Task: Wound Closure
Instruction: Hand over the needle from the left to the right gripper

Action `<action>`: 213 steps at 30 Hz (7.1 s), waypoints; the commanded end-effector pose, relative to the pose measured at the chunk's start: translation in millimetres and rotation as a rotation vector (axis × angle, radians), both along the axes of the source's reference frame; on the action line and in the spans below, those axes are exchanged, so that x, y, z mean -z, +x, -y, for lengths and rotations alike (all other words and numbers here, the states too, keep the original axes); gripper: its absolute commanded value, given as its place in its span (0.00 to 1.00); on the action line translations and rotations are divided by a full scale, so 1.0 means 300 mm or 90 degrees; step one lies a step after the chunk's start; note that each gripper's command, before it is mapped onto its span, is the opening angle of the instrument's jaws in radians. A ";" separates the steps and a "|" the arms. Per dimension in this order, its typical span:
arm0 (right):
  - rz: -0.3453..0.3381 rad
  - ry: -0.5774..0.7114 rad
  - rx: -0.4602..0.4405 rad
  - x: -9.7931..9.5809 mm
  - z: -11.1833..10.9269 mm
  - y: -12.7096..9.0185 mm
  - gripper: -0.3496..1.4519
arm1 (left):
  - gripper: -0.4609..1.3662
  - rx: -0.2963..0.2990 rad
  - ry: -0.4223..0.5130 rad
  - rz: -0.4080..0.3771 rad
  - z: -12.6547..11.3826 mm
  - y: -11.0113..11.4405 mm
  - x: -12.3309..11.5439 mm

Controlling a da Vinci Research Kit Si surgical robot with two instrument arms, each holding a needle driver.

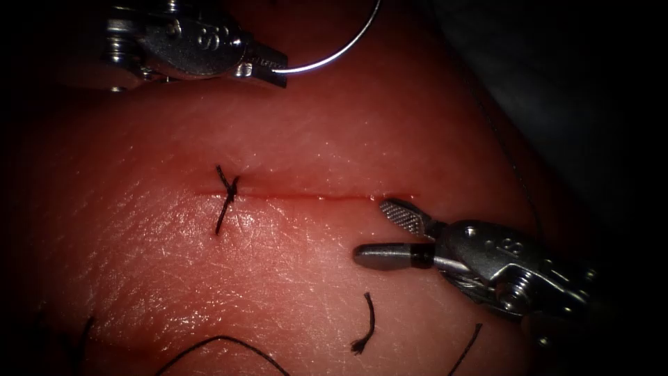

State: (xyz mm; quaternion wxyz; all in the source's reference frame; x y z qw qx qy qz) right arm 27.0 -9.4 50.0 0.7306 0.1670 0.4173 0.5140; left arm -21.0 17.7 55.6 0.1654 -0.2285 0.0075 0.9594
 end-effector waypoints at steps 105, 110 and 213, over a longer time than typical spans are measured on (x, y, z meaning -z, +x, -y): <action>0.022 0.096 -0.196 0.0100 -0.0366 0.0355 0.00 | 0.95 0.055 -0.058 0.003 0.0330 0.0024 0.0033; 0.029 0.074 -0.176 0.0103 -0.0366 0.0349 0.00 | 0.93 0.055 -0.018 0.043 0.0327 0.0025 0.0048; -0.071 -0.461 0.142 0.0366 -0.0302 0.0294 0.00 | 0.06 0.266 0.860 0.446 0.0265 -0.0056 -0.0153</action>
